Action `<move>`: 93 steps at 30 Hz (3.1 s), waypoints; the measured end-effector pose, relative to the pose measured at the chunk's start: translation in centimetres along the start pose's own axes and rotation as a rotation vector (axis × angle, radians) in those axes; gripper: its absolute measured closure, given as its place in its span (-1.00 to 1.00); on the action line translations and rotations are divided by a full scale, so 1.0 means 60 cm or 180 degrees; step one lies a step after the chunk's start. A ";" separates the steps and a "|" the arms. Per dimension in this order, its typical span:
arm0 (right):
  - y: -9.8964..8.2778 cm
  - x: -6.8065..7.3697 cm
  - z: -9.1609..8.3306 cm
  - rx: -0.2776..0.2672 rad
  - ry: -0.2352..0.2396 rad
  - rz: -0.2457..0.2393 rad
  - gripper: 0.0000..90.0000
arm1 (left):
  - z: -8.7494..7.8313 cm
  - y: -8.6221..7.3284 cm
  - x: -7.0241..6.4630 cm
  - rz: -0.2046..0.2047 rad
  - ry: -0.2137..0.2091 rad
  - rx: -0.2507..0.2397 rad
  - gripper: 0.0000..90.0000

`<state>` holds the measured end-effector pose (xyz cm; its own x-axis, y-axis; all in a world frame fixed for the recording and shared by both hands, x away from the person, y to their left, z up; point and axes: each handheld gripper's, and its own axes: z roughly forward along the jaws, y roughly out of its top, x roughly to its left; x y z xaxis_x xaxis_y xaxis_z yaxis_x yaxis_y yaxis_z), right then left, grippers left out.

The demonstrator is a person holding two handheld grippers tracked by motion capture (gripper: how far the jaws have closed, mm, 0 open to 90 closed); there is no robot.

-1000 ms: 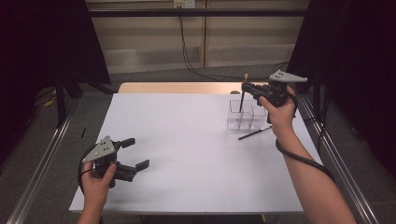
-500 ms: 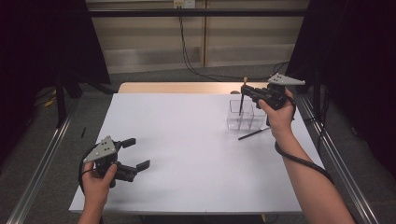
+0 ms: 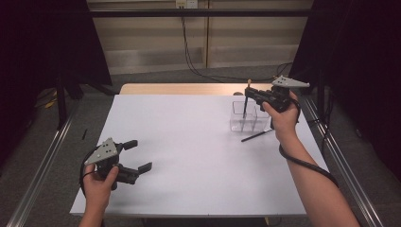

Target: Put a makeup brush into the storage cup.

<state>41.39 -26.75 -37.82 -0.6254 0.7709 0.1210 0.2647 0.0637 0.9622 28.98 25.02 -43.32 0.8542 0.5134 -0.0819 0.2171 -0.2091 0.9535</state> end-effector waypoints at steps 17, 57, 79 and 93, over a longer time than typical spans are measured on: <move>-0.004 0.005 -0.024 -0.0013 -0.0085 0.0048 -0.45 | 0.001 0.000 0.000 -0.0001 0.0002 0.0006 -0.99; -0.073 0.041 -0.109 0.0070 0.0071 -0.0019 -0.93 | 0.001 -0.001 -0.002 -0.0009 0.0014 0.0001 -0.99; -0.115 0.057 -0.165 0.0106 0.0119 -0.0049 -0.98 | 0.002 -0.001 -0.004 -0.0011 0.0047 -0.0005 -0.99; -0.145 0.066 -0.196 0.0129 0.0116 0.0014 -0.97 | -0.004 -0.003 -0.007 -0.0003 0.0095 0.0009 -0.99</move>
<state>28.00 -31.71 -42.87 -0.6503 0.7477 0.1347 0.2966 0.0867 0.9511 28.46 25.03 -43.41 0.8395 0.5383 -0.0740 0.2192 -0.2109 0.9526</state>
